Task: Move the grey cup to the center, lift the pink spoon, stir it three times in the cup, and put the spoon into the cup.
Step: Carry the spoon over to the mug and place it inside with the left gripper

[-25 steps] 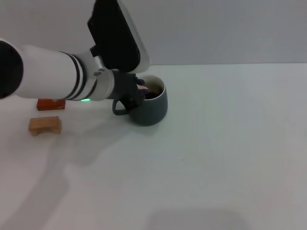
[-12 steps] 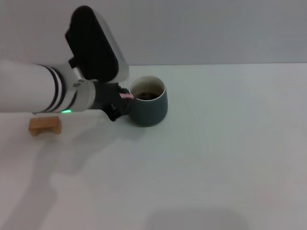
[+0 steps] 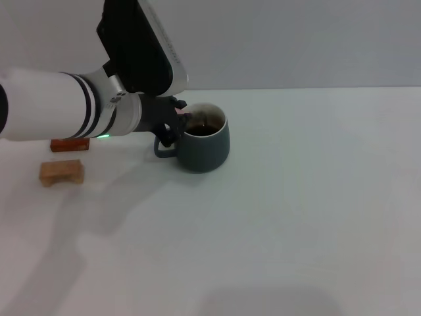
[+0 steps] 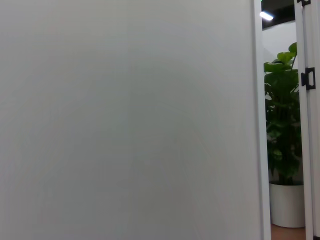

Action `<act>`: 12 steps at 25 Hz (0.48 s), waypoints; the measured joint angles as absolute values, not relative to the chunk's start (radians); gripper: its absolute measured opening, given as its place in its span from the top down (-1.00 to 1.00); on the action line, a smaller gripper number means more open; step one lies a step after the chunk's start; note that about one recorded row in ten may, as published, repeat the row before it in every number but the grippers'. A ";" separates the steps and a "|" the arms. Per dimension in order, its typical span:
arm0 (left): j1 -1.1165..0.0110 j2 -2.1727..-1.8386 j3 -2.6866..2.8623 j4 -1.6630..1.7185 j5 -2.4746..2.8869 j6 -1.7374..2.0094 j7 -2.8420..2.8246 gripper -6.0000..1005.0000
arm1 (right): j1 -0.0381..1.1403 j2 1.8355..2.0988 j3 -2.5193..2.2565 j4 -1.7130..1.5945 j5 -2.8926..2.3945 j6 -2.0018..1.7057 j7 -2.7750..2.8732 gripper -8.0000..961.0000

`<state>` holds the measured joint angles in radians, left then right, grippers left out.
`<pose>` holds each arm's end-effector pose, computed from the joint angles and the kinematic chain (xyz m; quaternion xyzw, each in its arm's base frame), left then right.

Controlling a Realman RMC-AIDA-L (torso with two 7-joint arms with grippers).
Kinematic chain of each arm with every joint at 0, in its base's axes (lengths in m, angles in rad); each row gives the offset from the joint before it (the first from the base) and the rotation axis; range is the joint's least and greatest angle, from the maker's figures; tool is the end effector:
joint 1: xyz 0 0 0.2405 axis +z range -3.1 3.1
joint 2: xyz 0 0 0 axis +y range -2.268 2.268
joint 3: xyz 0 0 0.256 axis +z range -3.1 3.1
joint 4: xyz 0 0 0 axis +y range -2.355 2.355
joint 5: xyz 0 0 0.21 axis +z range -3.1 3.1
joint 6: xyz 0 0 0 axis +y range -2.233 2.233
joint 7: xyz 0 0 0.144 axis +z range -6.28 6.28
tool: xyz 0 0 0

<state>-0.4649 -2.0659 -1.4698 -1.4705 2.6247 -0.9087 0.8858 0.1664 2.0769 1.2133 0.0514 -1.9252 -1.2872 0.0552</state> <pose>-0.1406 0.3838 -0.0166 -0.9334 -0.0129 0.0876 0.3478 0.4653 0.1819 0.0841 -0.3629 0.3408 0.1595 0.8525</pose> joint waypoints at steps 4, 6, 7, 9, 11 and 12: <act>-0.472 -2.067 -1.469 -1.471 2.623 -0.904 0.885 0.63 | 0.164 2.077 1.217 0.047 -1.924 -1.287 0.057 -0.71; -0.471 -2.067 -1.469 -1.474 2.623 -0.903 0.885 0.62 | 0.164 2.077 1.217 0.046 -1.924 -1.287 0.058 -0.71; -0.471 -2.067 -1.469 -1.477 2.622 -0.900 0.885 0.62 | 0.164 2.077 1.218 0.045 -1.924 -1.287 0.058 -0.71; -0.466 -2.068 -1.463 -1.479 2.621 -0.871 0.883 0.47 | 0.165 2.077 1.218 0.044 -1.924 -1.287 0.058 -0.71; -0.463 -2.069 -1.462 -1.479 2.621 -0.846 0.876 0.31 | 0.165 2.077 1.219 0.044 -1.924 -1.287 0.058 -0.71; -0.457 -2.069 -1.460 -1.480 2.621 -0.812 0.863 0.23 | 0.165 2.077 1.219 0.043 -1.924 -1.287 0.058 -0.71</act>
<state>-0.4571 -2.0691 -1.4603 -1.4796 2.6210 -0.8121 0.8630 0.1653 2.0769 1.2192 0.0434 -1.9237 -1.2869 0.0584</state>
